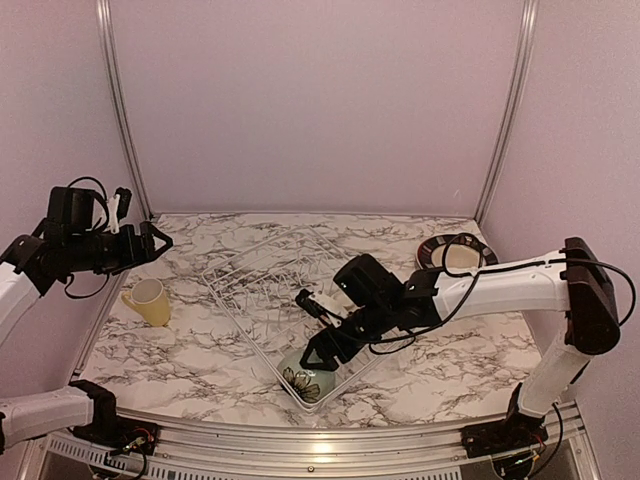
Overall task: Unload the mixed dishes from the dish rack
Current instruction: Grab the bowl from the dish rack.
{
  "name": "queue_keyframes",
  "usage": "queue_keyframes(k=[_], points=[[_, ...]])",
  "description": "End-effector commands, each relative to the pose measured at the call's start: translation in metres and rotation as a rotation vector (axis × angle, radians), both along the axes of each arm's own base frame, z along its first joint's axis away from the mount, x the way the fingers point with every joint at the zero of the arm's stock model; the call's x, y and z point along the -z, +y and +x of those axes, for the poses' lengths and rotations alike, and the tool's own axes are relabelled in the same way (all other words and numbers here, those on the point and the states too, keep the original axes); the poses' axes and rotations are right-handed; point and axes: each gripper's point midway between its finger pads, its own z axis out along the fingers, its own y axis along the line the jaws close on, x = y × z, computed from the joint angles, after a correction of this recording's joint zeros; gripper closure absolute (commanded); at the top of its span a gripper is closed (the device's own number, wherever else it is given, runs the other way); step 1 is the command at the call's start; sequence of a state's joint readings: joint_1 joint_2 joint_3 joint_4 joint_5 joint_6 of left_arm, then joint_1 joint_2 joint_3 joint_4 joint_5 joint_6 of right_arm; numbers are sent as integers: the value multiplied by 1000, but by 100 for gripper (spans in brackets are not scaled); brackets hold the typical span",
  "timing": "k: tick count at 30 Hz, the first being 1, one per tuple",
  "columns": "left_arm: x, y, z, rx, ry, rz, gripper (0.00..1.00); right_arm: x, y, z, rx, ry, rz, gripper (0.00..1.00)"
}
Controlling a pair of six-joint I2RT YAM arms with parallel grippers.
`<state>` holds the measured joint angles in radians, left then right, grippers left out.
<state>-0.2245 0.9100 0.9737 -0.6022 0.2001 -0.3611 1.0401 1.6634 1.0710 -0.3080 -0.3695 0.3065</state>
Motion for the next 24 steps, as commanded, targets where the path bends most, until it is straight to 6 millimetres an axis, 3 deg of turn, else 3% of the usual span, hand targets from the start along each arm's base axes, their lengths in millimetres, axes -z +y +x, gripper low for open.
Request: queue_keyframes(k=[1,14,24], points=[[-23,-21,-7,68,-56,-139,8,11,-1,-5,1,16,-34,31],[-48,-44,-21,140,-126,-260,8,-7,2,-5,30,19,35,57],[-52,-68,-30,205,-127,-322,8,-35,12,-1,77,55,186,64]])
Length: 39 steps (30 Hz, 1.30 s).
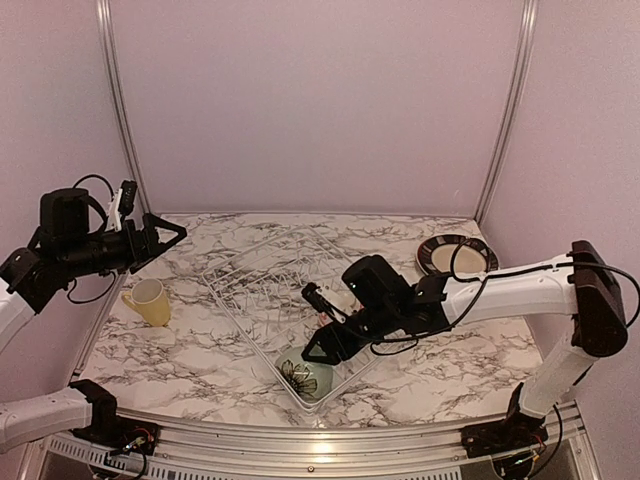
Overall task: Unload the mixed dishes from the dish rack
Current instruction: Grab the bowl from the dish rack, then pass from the right arm to the left
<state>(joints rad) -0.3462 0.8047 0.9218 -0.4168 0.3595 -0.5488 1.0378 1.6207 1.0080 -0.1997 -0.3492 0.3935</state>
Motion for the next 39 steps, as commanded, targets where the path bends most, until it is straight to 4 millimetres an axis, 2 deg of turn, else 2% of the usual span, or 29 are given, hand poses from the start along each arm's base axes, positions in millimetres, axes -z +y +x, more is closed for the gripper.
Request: queue_keyframes(k=[1,7,11,16,23,30,35,39], points=[[-5,-15,-4,44,-18,-45,8,-29,10,-3,14,50,137,64],[-3,-43,-7,116,-11,-109,7,-49,0,27,131,104,279,66],[2,-71,-8,175,0,-149,7,-56,-7,44,179,116,338,67],[22,-112,-15,255,55,-145,8,-59,-12,57,215,147,386,68],[44,-148,-21,289,105,-142,8,-62,-17,73,261,184,441,69],[72,-164,-27,233,198,-152,9,-63,-20,82,293,222,495,70],[93,-165,-33,157,257,-161,9,-63,-23,83,311,236,519,70],[101,-187,-46,213,310,-204,9,-64,-23,84,313,238,531,70]])
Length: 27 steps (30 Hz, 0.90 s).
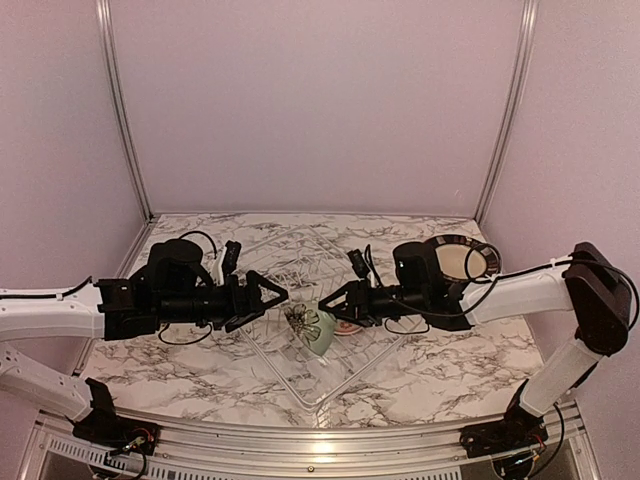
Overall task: Unload the mixed dishes from the dish rack
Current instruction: Pass from the right arm to the left
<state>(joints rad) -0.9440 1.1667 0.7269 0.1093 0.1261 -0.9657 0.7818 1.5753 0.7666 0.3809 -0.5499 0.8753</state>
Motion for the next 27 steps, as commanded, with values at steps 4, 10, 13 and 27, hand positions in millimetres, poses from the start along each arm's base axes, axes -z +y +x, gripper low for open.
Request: queue_keyframes(k=[4,10,13,27], points=[[17,-36,-9,34,86,-80,11,-29,7,6,-6,-52,115,70],[9,-54,-3,48,80,-197,20,-32,6,3,-8,-53,130,71],[7,-60,-1,46,88,-259,32,-34,5,3,-7,-61,133,71],[7,-79,3,83,104,-342,84,-34,7,0,-31,-67,146,70]])
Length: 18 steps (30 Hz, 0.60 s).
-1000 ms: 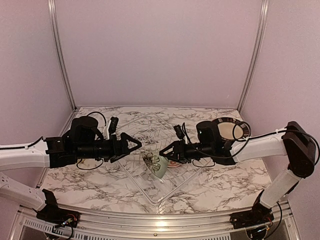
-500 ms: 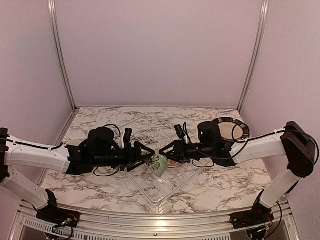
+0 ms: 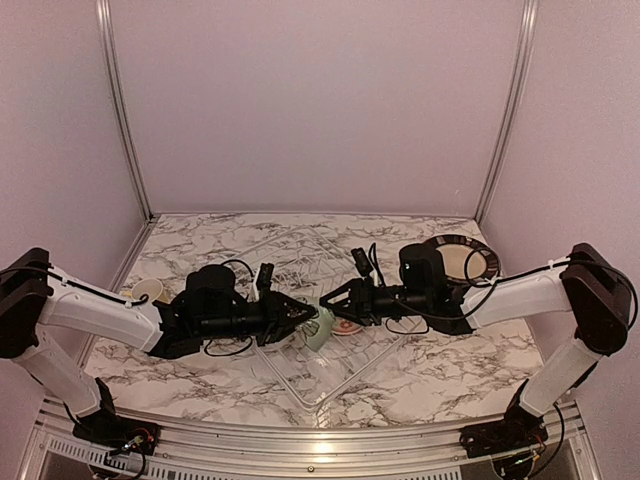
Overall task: Unload the mixed dishes from the dish rack
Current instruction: Pass from the right arm to the left
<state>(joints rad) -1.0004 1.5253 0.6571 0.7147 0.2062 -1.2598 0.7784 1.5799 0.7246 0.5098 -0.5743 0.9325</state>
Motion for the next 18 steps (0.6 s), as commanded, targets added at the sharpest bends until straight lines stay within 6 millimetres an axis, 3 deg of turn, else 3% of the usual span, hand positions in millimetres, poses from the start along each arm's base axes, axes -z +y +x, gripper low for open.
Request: queue_keyframes(k=[1,5,13,18], points=[[-30,-10,0,39,-97,-51,88,-26,5,1,-29,-75,66,70],[-44,-8,2,52,-177,24,100,-33,3,3,-25,-122,36,64],[-82,3,7,72,-375,205,100,-52,-7,13,23,-229,-51,45],[-99,34,16,24,-477,411,100,-50,-13,21,50,-278,-138,42]])
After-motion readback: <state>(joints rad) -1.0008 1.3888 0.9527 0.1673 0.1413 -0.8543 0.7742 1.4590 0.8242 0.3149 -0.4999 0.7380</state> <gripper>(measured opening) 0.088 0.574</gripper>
